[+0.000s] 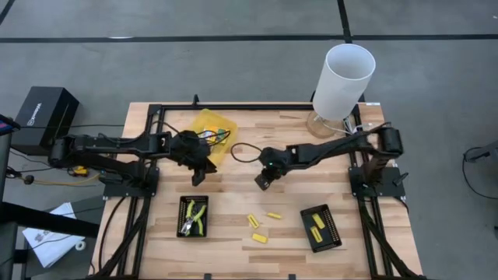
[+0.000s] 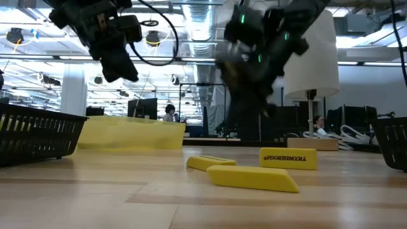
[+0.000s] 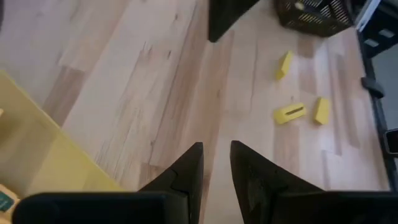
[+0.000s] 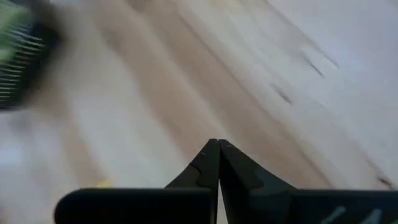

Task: Pick & Place School Supplies
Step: Put the yellow eraser into the right black bin

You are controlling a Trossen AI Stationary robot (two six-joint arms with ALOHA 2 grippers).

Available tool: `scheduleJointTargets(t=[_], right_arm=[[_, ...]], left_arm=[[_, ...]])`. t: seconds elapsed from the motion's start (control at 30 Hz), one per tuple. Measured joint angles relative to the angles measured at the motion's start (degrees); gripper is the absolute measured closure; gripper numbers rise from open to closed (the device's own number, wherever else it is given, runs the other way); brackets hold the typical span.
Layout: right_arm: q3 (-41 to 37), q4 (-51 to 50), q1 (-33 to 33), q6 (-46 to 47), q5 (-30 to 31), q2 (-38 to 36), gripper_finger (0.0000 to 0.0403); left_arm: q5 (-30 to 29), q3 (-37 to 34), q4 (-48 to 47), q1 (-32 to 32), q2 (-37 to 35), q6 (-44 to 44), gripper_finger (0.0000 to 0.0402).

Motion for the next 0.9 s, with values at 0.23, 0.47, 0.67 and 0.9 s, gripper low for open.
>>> scheduleJointTargets(t=[0.23, 0.47, 0.67, 0.9], right_arm=[[0.0, -4.1, 4.0, 1.9, -0.3, -12.1, 0.0401], [0.0, -10.0, 17.2, 17.0, -0.5, -16.8, 0.0326], [0.0, -9.7, 26.0, 27.5, 6.9, -14.3, 0.0243], [1.7, -9.6, 27.0, 28.4, 7.3, -7.7, 0.0177]], left_arm=[[-0.3, 0.0, -0.9, 0.0, -6.2, -1.4, 0.0325], [-0.3, 0.0, -0.6, 0.0, -10.7, -1.1, 0.0325], [0.0, 0.0, -1.0, 0.0, -11.2, -1.0, 0.0325], [2.7, 0.0, -1.3, 0.0, -11.2, 0.2, 0.0325]])
